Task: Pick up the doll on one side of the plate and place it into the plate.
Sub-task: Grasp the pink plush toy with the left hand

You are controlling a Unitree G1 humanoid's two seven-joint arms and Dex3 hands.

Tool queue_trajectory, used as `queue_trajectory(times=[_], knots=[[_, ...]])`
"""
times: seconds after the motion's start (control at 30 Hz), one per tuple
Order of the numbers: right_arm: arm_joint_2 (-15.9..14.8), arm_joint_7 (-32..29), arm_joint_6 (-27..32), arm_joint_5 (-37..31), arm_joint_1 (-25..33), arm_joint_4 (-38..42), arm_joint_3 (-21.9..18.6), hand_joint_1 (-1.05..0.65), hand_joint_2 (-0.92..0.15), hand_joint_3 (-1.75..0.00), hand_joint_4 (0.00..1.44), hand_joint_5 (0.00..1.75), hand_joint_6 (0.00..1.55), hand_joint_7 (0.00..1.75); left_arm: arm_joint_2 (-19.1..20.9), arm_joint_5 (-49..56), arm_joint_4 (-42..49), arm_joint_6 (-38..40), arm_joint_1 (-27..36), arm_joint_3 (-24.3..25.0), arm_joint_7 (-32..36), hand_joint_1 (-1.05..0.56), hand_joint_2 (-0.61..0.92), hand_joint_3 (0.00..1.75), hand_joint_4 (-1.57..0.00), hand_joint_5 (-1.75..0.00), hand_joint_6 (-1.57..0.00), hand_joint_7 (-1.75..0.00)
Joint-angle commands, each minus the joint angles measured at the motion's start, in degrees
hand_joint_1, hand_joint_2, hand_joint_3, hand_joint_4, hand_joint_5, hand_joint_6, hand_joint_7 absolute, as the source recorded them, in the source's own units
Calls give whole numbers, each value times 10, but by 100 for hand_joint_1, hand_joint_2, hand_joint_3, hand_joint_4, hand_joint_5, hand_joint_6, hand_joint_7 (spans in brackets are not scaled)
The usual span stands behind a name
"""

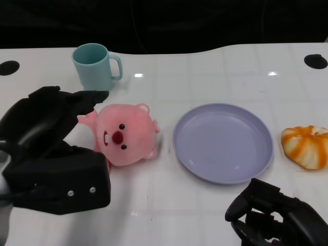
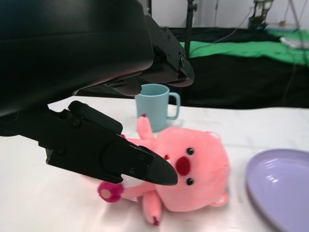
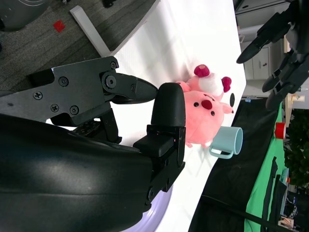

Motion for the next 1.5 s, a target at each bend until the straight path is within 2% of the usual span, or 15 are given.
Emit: queue_trajectory(times=[0.03, 0.13, 0.4, 1.1, 1.5], knots=[[-4, 1, -2, 5, 4, -5, -5, -27, -92, -50, 67, 175, 47, 166, 14, 48, 36, 19, -39, -29, -41, -68, 92, 3, 0, -30, -20, -1], [-6, -1, -5, 0, 6, -5, -3, -28, -92, -50, 67, 175, 47, 166, 8, 85, 69, 31, -70, -53, -62, -71, 92, 3, 0, -18, -15, -1], [-5, -1, -3, 0, 12, -9, -3, -28, -92, -50, 67, 175, 47, 166, -22, 131, 151, 52, -126, -92, -83, -73, 91, 1, 0, -14, -13, 0], [-10, 0, 4, 0, 22, -23, -3, -28, -92, -50, 66, 175, 47, 166, -102, 150, 439, 4, -239, -165, -3, -73, 90, 0, -3, -18, -17, -1], [-13, 4, 10, 7, 27, -30, -9, -30, -92, -50, 67, 175, 47, 166, -150, 129, 624, -17, -289, -189, 52, -71, 89, 0, -4, -18, -18, 0]])
